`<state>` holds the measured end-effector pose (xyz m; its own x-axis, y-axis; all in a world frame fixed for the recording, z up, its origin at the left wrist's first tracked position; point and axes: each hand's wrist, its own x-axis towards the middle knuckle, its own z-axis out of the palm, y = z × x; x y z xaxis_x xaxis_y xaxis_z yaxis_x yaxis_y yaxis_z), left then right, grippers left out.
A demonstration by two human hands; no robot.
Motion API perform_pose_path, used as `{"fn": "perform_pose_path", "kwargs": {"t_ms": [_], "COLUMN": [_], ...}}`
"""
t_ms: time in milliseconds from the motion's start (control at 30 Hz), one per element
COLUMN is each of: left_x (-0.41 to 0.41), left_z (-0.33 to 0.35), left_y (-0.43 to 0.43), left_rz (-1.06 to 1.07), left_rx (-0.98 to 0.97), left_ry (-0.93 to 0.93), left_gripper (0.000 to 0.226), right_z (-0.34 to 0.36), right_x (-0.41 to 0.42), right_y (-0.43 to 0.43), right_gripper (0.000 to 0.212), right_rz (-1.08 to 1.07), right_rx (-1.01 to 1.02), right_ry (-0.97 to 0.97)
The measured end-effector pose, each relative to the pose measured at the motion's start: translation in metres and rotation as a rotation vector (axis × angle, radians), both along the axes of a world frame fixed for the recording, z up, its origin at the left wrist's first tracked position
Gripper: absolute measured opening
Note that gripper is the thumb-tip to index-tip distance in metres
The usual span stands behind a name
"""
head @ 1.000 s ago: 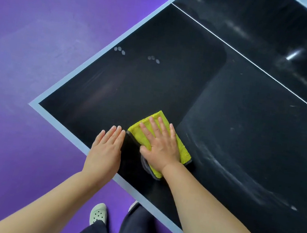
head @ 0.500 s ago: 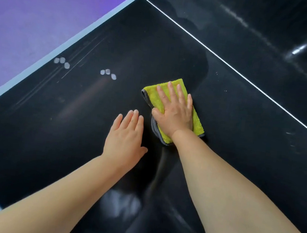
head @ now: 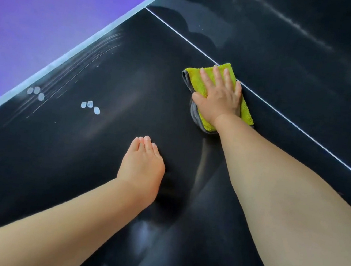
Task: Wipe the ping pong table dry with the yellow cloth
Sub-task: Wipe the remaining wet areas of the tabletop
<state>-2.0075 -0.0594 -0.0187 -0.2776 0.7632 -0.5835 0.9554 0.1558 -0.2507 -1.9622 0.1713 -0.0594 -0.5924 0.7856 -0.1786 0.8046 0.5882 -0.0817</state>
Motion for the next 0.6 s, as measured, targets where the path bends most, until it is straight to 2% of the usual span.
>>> {"fn": "perform_pose_path", "kwargs": {"t_ms": [300,467,600], "left_x": [0.003,0.000,-0.001], "left_z": [0.004,0.003,0.003], "left_y": [0.005,0.001,-0.003], "left_rz": [0.023,0.021,0.019], "left_rx": [-0.055,-0.012,0.075], "left_ry": [0.028,0.025,-0.018], "left_gripper": [0.106,0.109,0.100], "right_z": [0.002,0.002,0.003], "right_x": [0.038,0.050,0.058], "right_y": [0.031,-0.011,-0.068], "right_gripper": [0.065,0.066,0.069], "right_rz": [-0.042,-0.034,0.022], "right_rx": [-0.022,-0.021,-0.033], "right_ry": [-0.022,-0.047,-0.051]}}
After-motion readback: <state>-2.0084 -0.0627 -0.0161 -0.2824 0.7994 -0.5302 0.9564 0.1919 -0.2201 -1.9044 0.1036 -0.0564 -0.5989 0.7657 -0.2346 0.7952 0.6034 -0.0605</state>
